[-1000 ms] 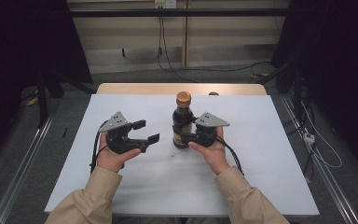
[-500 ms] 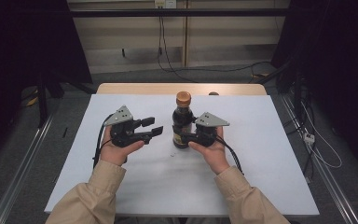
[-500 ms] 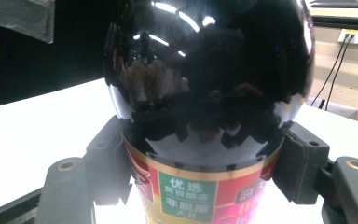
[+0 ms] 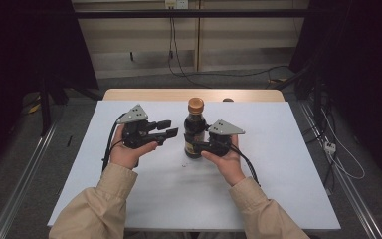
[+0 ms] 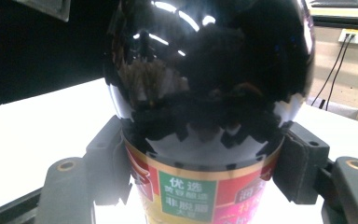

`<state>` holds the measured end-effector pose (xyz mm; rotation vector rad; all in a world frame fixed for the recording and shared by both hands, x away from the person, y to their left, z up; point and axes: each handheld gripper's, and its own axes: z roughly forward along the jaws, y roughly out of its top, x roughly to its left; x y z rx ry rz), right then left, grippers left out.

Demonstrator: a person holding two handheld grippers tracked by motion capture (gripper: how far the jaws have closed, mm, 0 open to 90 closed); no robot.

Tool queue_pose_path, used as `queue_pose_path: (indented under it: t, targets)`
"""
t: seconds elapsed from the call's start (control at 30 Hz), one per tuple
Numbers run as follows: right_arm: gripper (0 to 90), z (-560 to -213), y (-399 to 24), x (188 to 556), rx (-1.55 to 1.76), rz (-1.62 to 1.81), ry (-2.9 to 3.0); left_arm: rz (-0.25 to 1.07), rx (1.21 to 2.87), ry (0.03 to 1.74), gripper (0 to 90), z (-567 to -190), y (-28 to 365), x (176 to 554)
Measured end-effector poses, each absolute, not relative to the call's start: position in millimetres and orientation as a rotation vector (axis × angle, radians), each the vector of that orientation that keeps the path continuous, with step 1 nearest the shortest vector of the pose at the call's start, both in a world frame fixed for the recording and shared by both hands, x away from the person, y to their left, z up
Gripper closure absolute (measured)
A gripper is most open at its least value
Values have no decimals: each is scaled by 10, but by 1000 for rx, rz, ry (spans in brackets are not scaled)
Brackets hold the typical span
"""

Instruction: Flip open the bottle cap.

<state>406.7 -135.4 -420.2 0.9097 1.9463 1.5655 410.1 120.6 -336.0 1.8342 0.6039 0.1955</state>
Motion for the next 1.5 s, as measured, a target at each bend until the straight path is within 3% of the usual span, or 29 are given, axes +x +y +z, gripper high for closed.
queue_pose_path:
  t: [0.2,0.4,1.5]
  targets:
    - [302,-4204,-1355,4066,909,1565,1946,162,1845,613,803,-3309,1169,4165]
    - [302,-4203,-1352,4066,911,1564,1948,151,1843,633,900,-3221,1143,4212]
    - [303,-4212,-1348,4059,909,1558,1945,84,1866,601,900,-2875,934,4349]
